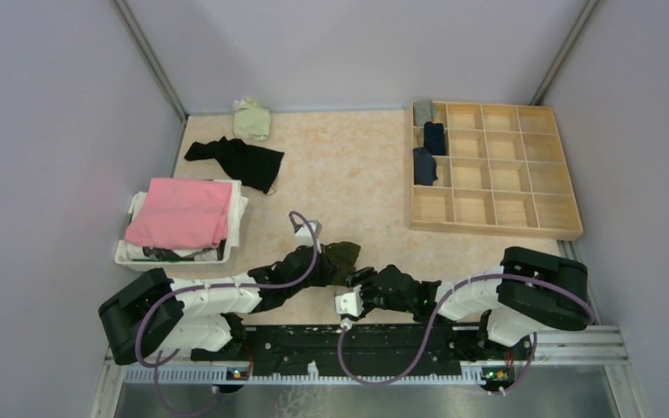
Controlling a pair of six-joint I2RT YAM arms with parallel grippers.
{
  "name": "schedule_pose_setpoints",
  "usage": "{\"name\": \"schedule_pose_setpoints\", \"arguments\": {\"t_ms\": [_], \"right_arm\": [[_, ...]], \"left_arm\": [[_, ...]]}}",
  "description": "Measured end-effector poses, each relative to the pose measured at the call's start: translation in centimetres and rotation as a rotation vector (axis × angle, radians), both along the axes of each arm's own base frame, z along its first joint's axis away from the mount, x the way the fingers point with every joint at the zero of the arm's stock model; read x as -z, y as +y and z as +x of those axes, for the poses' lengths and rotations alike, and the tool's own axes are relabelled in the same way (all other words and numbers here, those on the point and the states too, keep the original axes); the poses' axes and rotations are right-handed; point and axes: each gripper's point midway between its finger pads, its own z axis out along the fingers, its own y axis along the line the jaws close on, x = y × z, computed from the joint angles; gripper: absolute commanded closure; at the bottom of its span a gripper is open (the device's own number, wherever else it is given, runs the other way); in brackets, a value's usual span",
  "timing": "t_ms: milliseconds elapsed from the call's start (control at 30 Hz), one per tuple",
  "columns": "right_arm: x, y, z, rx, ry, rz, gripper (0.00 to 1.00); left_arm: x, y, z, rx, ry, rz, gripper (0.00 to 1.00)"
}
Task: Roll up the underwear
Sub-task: Roll the underwear to the center of the board.
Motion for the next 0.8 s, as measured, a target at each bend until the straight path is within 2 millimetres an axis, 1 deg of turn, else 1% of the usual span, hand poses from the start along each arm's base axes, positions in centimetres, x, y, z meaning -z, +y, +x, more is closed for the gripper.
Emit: {"name": "schedule_pose_setpoints", "arguments": {"t_ms": [167, 500, 567, 667, 733, 800], "right_arm": [[1.3, -0.1, 0.1, 0.003, -0.036, -0.047, 0.47], [1.4, -0.1, 1.9, 0.064, -0.151, -0.06, 0.52], [1.4, -0.1, 2.2, 0.074, -0.171, -0.061, 0.56], [1.6, -0.2, 2.5, 0.083, -0.189, -0.068, 0.65], [1.8, -0.2, 2.7, 0.091, -0.198, -0.074, 0.68], [1.9, -0.2, 2.8, 0.102, -0.204, -0.072, 0.76]], "left_arm": [[0.0, 0.0, 0.0, 0.001, 0.002, -0.002, 1.0], [0.0, 0.0, 0.0, 0.004, 0.007, -0.005, 1.0], [0.0, 0.0, 0.0, 0.005, 0.009, -0.006, 1.0], [0.0, 0.0, 0.1, 0.005, 0.01, -0.008, 1.0], [0.0, 0.0, 0.0, 0.006, 0.01, -0.009, 1.0], [0.0, 0.0, 0.0, 0.007, 0.01, -0.008, 1.0]]}}
